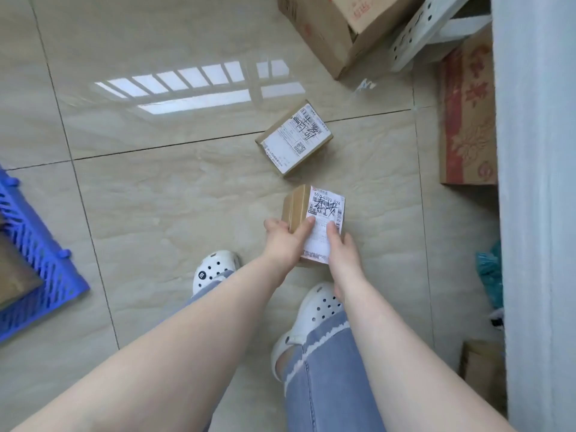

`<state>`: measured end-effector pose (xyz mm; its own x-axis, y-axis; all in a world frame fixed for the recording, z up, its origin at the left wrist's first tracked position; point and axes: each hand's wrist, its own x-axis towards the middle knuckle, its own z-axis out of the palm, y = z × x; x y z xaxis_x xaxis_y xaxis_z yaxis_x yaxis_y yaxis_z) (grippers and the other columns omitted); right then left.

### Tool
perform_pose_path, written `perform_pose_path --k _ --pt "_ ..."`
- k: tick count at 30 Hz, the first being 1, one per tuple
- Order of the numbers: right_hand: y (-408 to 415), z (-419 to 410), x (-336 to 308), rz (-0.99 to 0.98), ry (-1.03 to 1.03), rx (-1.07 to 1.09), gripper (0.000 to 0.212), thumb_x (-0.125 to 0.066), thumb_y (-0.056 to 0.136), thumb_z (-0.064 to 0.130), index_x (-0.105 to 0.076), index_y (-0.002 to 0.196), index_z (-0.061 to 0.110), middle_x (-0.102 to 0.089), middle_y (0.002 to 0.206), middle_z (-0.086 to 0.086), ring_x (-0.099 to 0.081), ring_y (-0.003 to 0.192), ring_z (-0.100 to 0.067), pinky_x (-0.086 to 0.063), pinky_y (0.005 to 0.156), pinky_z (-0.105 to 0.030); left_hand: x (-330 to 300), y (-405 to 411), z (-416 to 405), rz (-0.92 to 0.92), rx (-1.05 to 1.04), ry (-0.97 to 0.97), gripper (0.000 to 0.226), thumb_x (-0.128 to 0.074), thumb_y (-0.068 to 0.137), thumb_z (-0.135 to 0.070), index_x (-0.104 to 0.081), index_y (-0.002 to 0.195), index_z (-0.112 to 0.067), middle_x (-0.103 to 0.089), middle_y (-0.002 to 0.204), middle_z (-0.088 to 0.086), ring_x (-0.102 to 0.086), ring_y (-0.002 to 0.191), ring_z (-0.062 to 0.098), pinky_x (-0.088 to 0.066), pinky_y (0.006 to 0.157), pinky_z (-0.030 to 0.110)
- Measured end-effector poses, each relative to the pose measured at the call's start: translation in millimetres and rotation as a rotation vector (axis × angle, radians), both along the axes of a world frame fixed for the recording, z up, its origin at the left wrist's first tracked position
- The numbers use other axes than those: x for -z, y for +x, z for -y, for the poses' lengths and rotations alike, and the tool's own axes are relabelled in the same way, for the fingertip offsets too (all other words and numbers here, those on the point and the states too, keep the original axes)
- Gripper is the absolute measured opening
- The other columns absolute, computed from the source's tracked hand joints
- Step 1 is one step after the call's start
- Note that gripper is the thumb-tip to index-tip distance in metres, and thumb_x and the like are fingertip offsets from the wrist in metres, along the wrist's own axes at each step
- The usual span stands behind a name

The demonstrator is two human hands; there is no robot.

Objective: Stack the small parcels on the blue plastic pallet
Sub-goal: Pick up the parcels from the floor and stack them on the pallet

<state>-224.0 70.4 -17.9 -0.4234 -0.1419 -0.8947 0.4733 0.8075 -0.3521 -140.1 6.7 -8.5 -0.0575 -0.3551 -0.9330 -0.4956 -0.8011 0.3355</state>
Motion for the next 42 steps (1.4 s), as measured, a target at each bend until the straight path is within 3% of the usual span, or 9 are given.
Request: perform_pose_path --k 4,7,12,17,20,26,30,34,42 --pt "22.4 4.3 -90.4 0.060 -0.074 0.084 0.031 -0.056 0.096 0.040 -0.048 0.110 0.014 -0.066 0.094 -0.001 -0.064 0.076 -0.012 -0.048 0.062 -0.026 -79.9 18.8 -4.3 0.009 -0.123 -0.036 0.088 -0.065 0.054 -0.069 -0.026 0.122 -0.030 -0.054 0.130 0.009 -0.062 0.109 0.024 -0.051 0.094 0.040" --pt "34.8 14.9 -164.3 0.078 -0.167 0.099 0.033 -0.059 0.095 0.035 -0.044 0.114 0.011 -0.065 0.098 -0.002 -0.065 0.079 -0.011 -0.051 0.067 -0.027 -152.7 35.1 2.5 -0.065 -0.190 -0.045 0.108 -0.067 0.052 -0.071 -0.019 0.142 -0.036 -0.056 0.134 0.005 -0.062 0.114 0.022 -0.048 0.102 0.043" --pt "60.9 34.9 -273.0 0.103 -0.311 0.048 0.028 -0.049 0.100 0.036 -0.042 0.121 0.019 -0.064 0.099 0.006 -0.063 0.079 -0.001 -0.050 0.067 -0.022 -268.3 68.8 22.0 -0.195 -0.231 -0.168 0.086 -0.068 0.072 -0.055 -0.028 0.142 -0.024 -0.059 0.133 0.005 -0.061 0.118 0.019 -0.047 0.104 0.042" --pt "96.5 33.2 -339.9 0.157 -0.509 -0.123 0.043 -0.047 0.101 0.036 -0.042 0.142 0.026 -0.062 0.129 0.004 -0.064 0.104 -0.003 -0.051 0.069 -0.010 -340.5 113.9 20.0 -0.247 -0.363 -0.255 0.058 -0.060 0.094 -0.034 -0.035 0.144 -0.019 -0.064 0.126 0.007 -0.068 0.104 0.017 -0.055 0.091 0.034" --pt "118.0 26.8 -361.2 0.122 -0.586 -0.261 0.054 -0.051 0.094 0.047 -0.041 0.144 0.028 -0.060 0.135 0.001 -0.063 0.116 -0.011 -0.054 0.086 -0.022 -362.8 141.8 6.7 -0.267 -0.440 -0.304 0.054 -0.061 0.093 -0.034 -0.041 0.140 -0.018 -0.069 0.114 0.002 -0.071 0.086 0.007 -0.056 0.071 0.022" --pt "168.6 7.8 -388.4 0.194 -0.620 -0.409 0.047 -0.041 0.103 0.034 -0.031 0.148 0.026 -0.055 0.134 0.007 -0.058 0.092 0.018 -0.045 0.064 -0.001 -384.7 201.7 -29.3 -0.290 -0.625 -0.338 0.073 -0.070 0.074 -0.047 -0.046 0.137 -0.019 -0.073 0.112 0.002 -0.072 0.095 0.018 -0.056 0.078 0.034" --pt "216.3 0.3 -385.5 0.208 -0.615 -0.510 0.049 -0.042 0.102 0.036 -0.031 0.149 0.028 -0.058 0.136 0.005 -0.063 0.098 0.010 -0.049 0.068 -0.007 -378.4 250.8 -47.0 -0.265 -0.716 -0.356 0.061 -0.071 0.083 -0.042 -0.050 0.136 -0.018 -0.074 0.108 0.000 -0.073 0.088 0.012 -0.056 0.072 0.028" --pt "277.1 -7.3 -373.9 0.228 -0.619 -0.606 0.049 -0.042 0.102 0.038 -0.030 0.150 0.032 -0.057 0.138 0.008 -0.062 0.110 0.003 -0.052 0.074 -0.012 -363.7 312.3 -62.6 -0.282 -0.823 -0.372 0.078 -0.077 0.064 -0.052 -0.056 0.132 -0.020 -0.075 0.110 0.001 -0.072 0.101 0.019 -0.056 0.089 0.036" --pt "436.0 -21.4 -366.6 0.231 -0.555 -0.742 0.050 -0.042 0.100 0.043 -0.030 0.149 0.038 -0.055 0.139 0.015 -0.057 0.120 0.000 -0.051 0.077 -0.014 -355.5 469.0 -91.1 -0.270 -0.992 -0.354 0.070 -0.078 0.066 -0.046 -0.061 0.128 -0.019 -0.075 0.110 0.001 -0.072 0.101 0.020 -0.055 0.092 0.038"
